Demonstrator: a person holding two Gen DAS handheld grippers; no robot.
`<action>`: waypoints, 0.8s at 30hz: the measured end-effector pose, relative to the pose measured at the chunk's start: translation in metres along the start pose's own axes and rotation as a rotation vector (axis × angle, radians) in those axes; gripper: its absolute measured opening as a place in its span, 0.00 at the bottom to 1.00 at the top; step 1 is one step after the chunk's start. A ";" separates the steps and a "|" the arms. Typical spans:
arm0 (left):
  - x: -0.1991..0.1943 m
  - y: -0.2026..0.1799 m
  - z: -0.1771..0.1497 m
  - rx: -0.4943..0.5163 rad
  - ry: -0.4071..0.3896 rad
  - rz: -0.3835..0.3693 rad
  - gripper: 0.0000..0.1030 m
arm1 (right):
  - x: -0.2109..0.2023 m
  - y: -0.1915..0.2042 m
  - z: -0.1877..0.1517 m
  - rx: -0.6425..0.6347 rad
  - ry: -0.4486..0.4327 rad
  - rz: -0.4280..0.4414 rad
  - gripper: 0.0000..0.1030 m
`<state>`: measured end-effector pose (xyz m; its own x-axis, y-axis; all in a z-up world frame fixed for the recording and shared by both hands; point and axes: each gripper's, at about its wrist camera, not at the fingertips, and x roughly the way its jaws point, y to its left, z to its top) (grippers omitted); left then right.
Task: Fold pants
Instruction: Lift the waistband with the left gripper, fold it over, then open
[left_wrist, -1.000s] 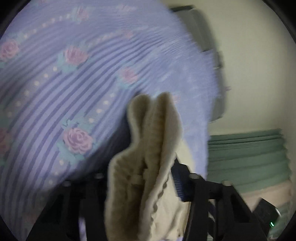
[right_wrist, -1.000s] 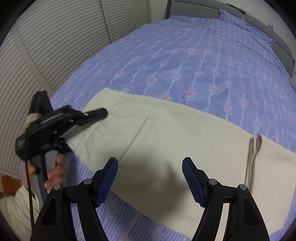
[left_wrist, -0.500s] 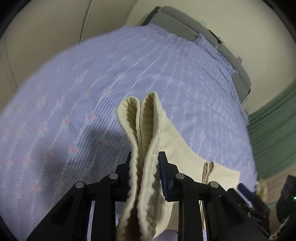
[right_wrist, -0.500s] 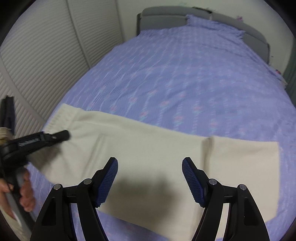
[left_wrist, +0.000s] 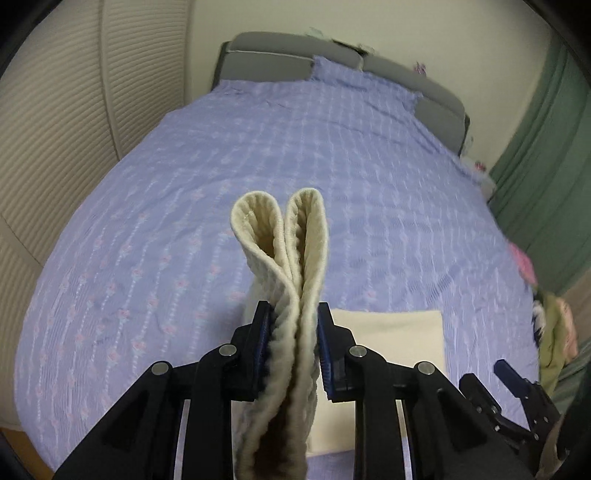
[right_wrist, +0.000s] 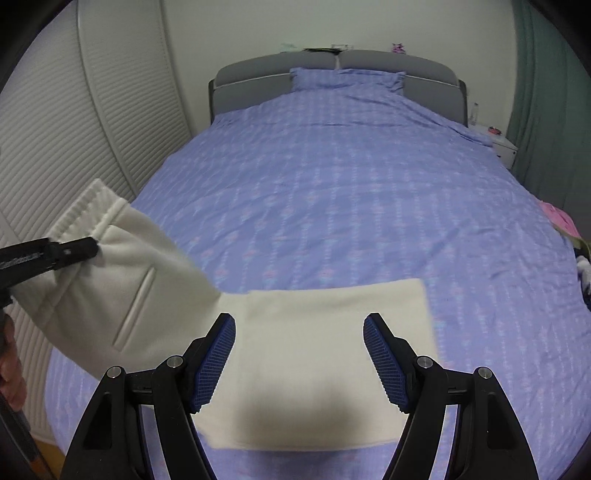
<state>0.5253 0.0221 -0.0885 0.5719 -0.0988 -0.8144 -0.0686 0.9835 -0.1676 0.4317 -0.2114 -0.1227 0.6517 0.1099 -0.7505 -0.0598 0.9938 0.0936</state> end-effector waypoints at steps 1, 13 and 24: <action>0.005 -0.022 0.000 0.016 0.016 0.006 0.23 | -0.003 -0.011 0.000 0.003 -0.002 -0.003 0.71; 0.087 -0.219 -0.039 0.175 0.160 0.094 0.23 | -0.002 -0.176 -0.032 0.034 0.065 -0.037 0.71; 0.174 -0.294 -0.098 0.291 0.319 0.179 0.41 | 0.022 -0.263 -0.074 0.132 0.170 -0.047 0.71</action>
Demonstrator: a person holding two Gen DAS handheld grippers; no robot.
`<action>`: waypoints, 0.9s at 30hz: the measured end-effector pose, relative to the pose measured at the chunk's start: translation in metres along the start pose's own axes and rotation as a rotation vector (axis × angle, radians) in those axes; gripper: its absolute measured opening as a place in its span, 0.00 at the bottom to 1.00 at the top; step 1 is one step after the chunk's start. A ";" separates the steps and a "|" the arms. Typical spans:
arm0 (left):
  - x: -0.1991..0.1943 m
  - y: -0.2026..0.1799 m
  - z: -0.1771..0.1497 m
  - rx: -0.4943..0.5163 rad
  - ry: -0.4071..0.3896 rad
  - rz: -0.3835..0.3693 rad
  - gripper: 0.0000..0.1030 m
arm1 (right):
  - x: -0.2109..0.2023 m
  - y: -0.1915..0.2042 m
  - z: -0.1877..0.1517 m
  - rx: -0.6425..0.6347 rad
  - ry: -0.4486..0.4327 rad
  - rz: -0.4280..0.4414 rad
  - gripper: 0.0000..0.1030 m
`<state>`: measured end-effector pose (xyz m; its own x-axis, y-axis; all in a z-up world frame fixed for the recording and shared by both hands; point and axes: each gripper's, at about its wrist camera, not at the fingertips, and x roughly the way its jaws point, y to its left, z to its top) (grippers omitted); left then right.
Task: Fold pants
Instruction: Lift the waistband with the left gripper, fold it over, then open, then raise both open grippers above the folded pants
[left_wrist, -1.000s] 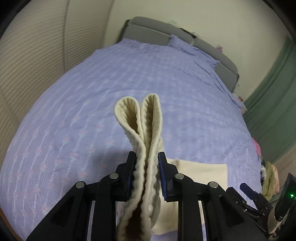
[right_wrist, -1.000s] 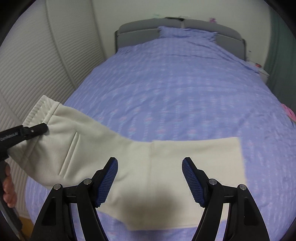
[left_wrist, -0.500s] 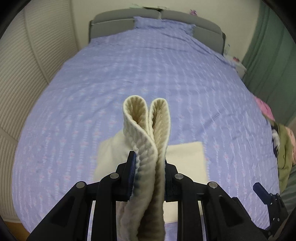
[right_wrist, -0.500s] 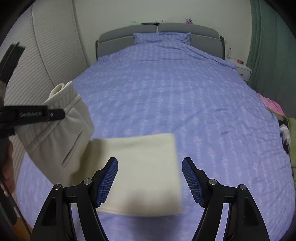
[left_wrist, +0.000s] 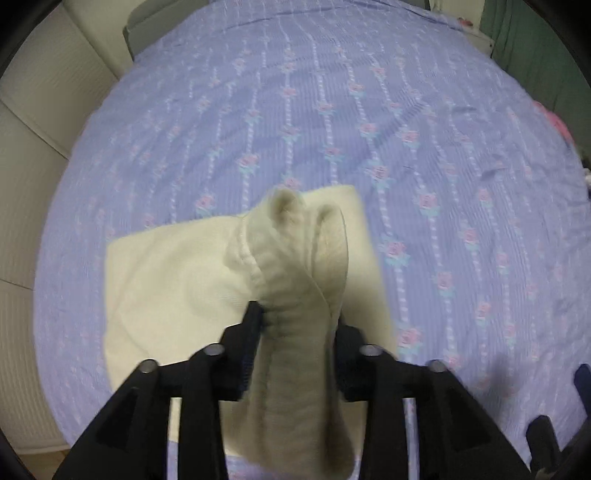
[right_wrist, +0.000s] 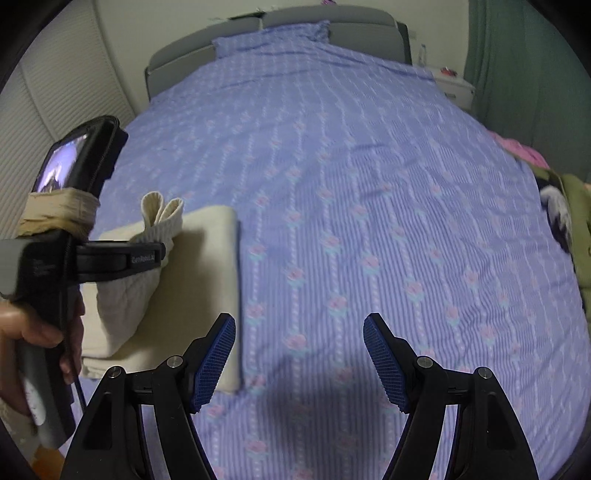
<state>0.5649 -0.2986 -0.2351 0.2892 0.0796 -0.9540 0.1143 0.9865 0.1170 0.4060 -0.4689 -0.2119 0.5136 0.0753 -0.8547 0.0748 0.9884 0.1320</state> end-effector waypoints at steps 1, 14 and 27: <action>-0.008 0.002 -0.004 -0.022 -0.003 -0.055 0.46 | 0.000 -0.004 -0.001 0.011 0.006 0.008 0.71; -0.064 0.132 -0.078 -0.193 -0.118 0.005 0.72 | 0.003 0.024 0.003 -0.022 -0.013 0.206 0.71; -0.027 0.213 -0.143 -0.318 -0.048 -0.028 0.72 | 0.084 0.114 0.004 -0.194 0.096 0.231 0.69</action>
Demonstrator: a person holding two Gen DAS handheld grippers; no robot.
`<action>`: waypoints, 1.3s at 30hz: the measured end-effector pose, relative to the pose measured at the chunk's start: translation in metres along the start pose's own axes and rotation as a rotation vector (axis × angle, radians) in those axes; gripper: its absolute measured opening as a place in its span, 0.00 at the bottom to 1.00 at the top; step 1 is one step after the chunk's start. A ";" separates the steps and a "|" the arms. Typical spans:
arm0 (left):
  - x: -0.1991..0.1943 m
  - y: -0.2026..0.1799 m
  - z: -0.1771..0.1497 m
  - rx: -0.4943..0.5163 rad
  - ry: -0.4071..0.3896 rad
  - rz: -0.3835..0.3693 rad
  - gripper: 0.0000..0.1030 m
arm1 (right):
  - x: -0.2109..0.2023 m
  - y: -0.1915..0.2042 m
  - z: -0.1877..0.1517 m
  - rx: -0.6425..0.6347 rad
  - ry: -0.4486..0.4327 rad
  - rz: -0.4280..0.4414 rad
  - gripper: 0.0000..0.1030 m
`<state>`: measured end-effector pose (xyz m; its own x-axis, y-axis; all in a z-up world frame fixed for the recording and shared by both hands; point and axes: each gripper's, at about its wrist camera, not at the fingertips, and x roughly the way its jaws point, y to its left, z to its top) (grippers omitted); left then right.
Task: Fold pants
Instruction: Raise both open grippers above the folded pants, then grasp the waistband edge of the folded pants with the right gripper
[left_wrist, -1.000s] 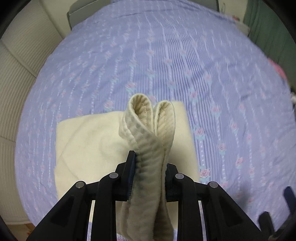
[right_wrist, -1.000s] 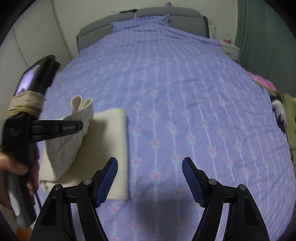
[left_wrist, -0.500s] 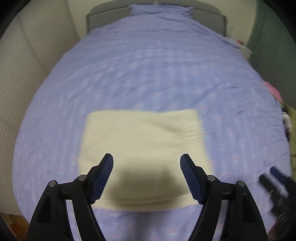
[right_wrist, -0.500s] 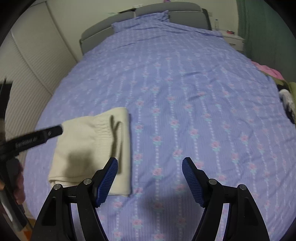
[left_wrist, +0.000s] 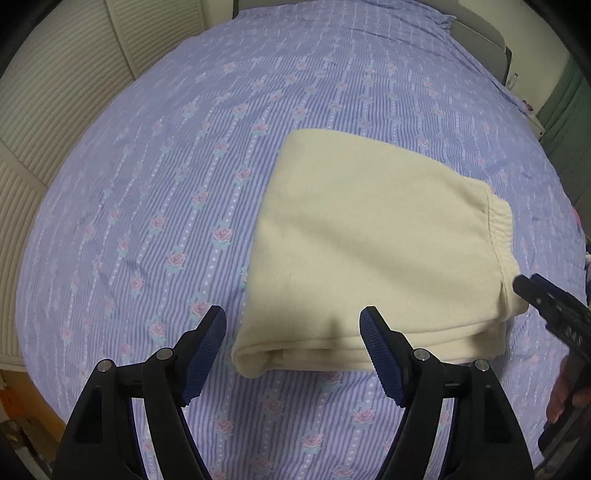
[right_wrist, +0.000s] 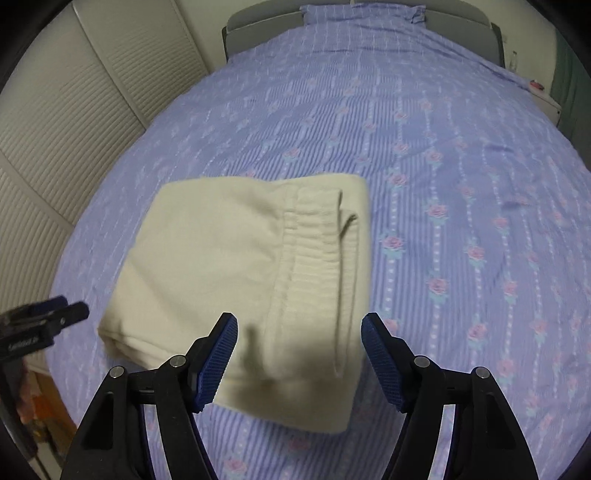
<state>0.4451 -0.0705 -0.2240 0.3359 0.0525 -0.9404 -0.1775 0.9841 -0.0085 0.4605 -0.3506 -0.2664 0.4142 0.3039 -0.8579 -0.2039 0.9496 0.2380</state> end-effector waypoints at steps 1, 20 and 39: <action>0.003 0.000 0.000 0.010 0.000 0.004 0.72 | 0.004 -0.003 0.001 0.016 0.009 0.010 0.68; 0.040 -0.004 -0.017 0.123 0.089 0.027 0.72 | 0.017 -0.048 -0.039 0.143 0.146 -0.272 0.01; 0.020 -0.006 0.057 0.104 -0.064 0.059 0.74 | 0.043 -0.025 0.050 0.017 0.074 -0.058 0.35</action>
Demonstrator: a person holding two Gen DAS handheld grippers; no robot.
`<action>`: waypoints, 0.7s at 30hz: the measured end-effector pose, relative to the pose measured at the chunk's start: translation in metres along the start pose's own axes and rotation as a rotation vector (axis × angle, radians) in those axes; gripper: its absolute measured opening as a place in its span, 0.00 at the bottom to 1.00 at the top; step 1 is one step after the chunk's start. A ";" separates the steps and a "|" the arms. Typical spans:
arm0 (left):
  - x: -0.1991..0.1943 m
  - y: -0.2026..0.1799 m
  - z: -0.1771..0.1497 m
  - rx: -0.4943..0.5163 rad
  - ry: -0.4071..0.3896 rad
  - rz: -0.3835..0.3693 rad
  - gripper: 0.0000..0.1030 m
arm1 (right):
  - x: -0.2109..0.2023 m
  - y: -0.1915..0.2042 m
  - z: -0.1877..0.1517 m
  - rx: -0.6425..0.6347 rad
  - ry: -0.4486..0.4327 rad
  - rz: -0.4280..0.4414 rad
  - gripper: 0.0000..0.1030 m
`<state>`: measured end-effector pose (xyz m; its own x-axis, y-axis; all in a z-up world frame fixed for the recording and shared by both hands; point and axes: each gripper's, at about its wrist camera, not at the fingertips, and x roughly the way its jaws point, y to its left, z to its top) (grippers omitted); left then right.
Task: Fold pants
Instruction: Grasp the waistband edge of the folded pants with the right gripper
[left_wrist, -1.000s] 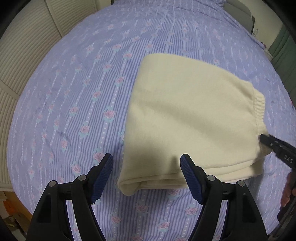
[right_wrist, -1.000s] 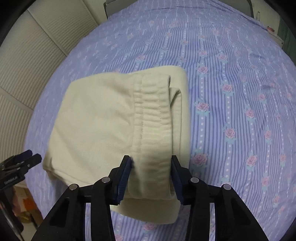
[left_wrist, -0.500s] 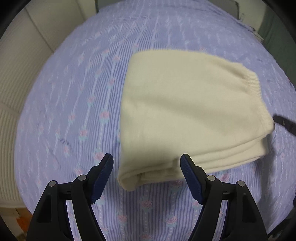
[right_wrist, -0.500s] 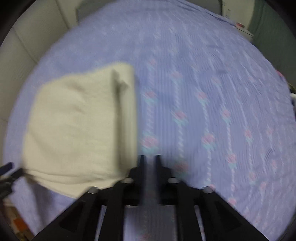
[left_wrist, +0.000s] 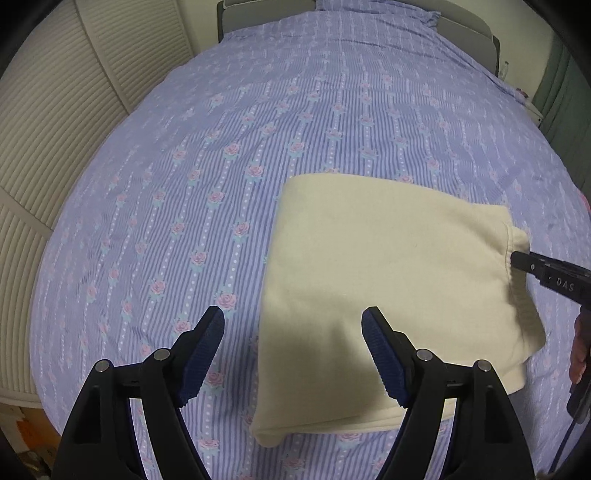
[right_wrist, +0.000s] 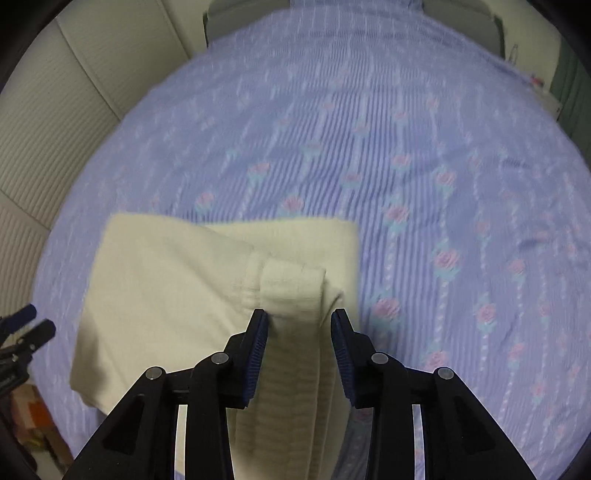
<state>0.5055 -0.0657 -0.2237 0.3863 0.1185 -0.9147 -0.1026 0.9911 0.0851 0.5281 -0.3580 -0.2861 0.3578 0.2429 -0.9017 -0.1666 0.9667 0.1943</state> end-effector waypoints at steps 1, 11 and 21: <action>0.002 0.000 -0.001 0.008 0.006 0.004 0.74 | -0.001 0.001 -0.001 -0.008 -0.013 -0.003 0.34; 0.001 -0.009 -0.009 0.028 0.015 0.014 0.74 | -0.017 -0.026 -0.018 0.101 -0.026 -0.140 0.23; -0.027 -0.042 -0.024 0.106 -0.039 -0.006 0.78 | -0.062 -0.027 -0.092 0.168 -0.059 0.076 0.80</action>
<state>0.4770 -0.1124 -0.2119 0.4226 0.1132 -0.8992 -0.0037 0.9924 0.1232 0.4260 -0.4064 -0.2704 0.4045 0.3153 -0.8585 -0.0411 0.9440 0.3273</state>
